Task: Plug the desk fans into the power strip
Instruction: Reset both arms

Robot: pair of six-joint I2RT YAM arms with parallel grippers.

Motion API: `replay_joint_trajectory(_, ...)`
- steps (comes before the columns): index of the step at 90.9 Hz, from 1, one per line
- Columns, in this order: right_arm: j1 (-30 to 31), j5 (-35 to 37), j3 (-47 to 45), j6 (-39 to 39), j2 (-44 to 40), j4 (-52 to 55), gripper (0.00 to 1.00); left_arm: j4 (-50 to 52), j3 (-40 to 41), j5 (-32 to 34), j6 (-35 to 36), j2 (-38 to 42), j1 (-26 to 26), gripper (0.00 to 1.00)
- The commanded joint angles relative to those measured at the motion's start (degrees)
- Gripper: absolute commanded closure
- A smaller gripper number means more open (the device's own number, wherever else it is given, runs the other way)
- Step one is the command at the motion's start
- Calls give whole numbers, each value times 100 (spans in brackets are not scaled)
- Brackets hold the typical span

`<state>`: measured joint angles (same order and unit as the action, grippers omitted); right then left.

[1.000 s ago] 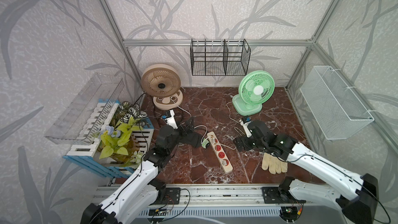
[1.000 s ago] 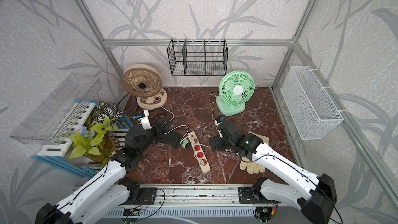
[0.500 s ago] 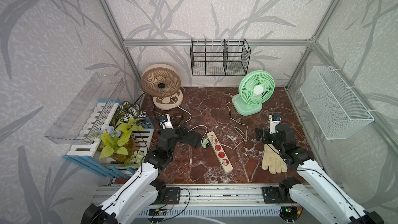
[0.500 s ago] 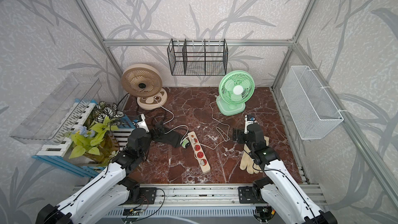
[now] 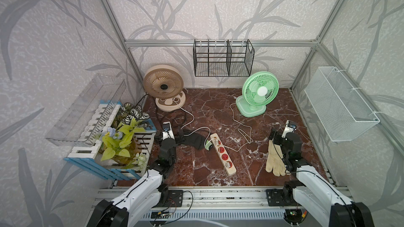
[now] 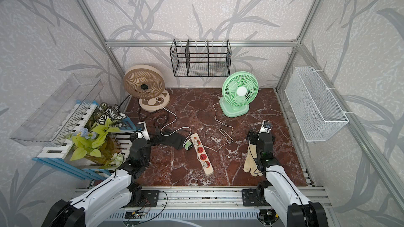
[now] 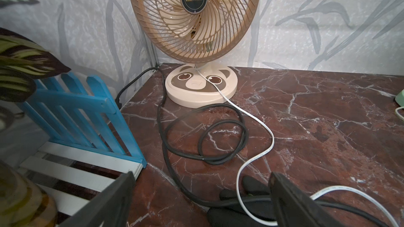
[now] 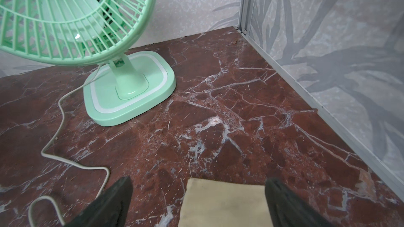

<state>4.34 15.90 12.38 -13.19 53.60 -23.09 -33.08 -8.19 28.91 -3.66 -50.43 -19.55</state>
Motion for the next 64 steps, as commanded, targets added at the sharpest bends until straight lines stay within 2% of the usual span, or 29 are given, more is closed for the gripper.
replay_joint_trajectory(1, -81, 368, -80, 15, 728, -1416, 1, -1367, 218, 7, 544, -547, 299, 0)
replay_joint_trajectory(14, -120, 331, -3, 209, 1867, -2866, 1, -1670, -204, -138, 459, -1613, 730, 0)
replay_joint_trajectory(22, -117, 346, 413, 529, 2125, -2414, 1, -2155, -362, -221, 610, -2130, 868, 0)
replay_joint_trajectory(26, -117, 314, 442, 701, 2207, -2529, 1, -2365, -459, -245, 681, -2368, 925, 0)
replay_joint_trajectory(35, -117, 218, 54, 882, 2802, -3998, 1, -2702, -654, -369, 771, -2801, 1014, 0)
replay_joint_trajectory(44, -100, 1, -103, 1122, 4001, -5627, 1, -3203, -571, -713, 619, -3061, 1140, 0)
replay_joint_trajectory(46, -30, 80, -5, 1169, 4048, -5454, 1, -3472, -482, -775, 605, -3183, 1158, 0)
replay_joint_trajectory(52, -11, -97, 467, 1173, 3620, -3856, 1, -4415, -267, -814, 601, -3564, 1235, 0)
replay_joint_trajectory(56, -27, -230, 810, 1186, 3544, -3153, 1, -4414, -313, -885, 531, -3623, 1297, 0)
replay_joint_trajectory(60, -144, -401, 832, 1106, 3599, -3230, 1, -3894, -490, -1074, 421, -3585, 1387, 0)
replay_joint_trajectory(64, -169, -352, 792, 1123, 3768, -3598, 1, -3826, -551, -1268, 388, -3665, 1507, 0)
